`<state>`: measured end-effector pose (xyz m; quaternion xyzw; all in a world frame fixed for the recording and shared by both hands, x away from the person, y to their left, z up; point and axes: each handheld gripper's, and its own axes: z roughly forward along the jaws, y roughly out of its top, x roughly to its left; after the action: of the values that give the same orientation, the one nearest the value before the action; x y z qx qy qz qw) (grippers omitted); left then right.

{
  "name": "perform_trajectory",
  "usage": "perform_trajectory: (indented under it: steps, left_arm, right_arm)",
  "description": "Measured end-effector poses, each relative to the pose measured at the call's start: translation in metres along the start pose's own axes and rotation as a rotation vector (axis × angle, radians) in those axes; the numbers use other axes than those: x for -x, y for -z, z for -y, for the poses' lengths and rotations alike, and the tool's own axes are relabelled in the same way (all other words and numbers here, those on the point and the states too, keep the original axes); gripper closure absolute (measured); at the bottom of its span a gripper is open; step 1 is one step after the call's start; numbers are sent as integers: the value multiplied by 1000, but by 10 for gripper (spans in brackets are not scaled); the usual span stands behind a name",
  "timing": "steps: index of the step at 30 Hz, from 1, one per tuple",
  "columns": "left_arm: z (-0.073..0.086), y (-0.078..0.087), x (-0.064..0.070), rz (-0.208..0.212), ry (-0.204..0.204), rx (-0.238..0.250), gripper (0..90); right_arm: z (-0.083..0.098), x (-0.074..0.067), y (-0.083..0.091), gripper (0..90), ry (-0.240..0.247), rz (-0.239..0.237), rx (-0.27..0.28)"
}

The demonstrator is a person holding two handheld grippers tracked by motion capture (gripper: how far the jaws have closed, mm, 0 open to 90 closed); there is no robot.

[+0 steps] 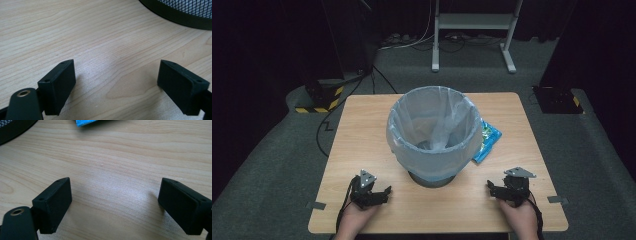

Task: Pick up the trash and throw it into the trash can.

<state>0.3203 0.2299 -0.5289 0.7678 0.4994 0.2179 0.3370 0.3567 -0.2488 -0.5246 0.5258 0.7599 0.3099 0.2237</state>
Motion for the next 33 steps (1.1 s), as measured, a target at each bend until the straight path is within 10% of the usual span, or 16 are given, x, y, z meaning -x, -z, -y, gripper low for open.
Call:
perform_trajectory:
  steps: [12, 21, 28, 33]
  left_arm:
    - [0, 0, 0, -14, 10, -2, 144]
    - [1, 1, 1, -26, 18, 1, 158]
    - [1, 1, 1, -20, 19, 2, 161]
    - [1, 1, 0, -20, 20, 5, 161]
  right_arm:
    - [1, 0, 2, 137, 2, -6, 4]
    - [-35, -3, 4, 554, 25, -42, 162]
    - [-112, 2, -62, 597, 9, 8, 133]
    - [-101, 1, -88, 609, -6, 36, 11]
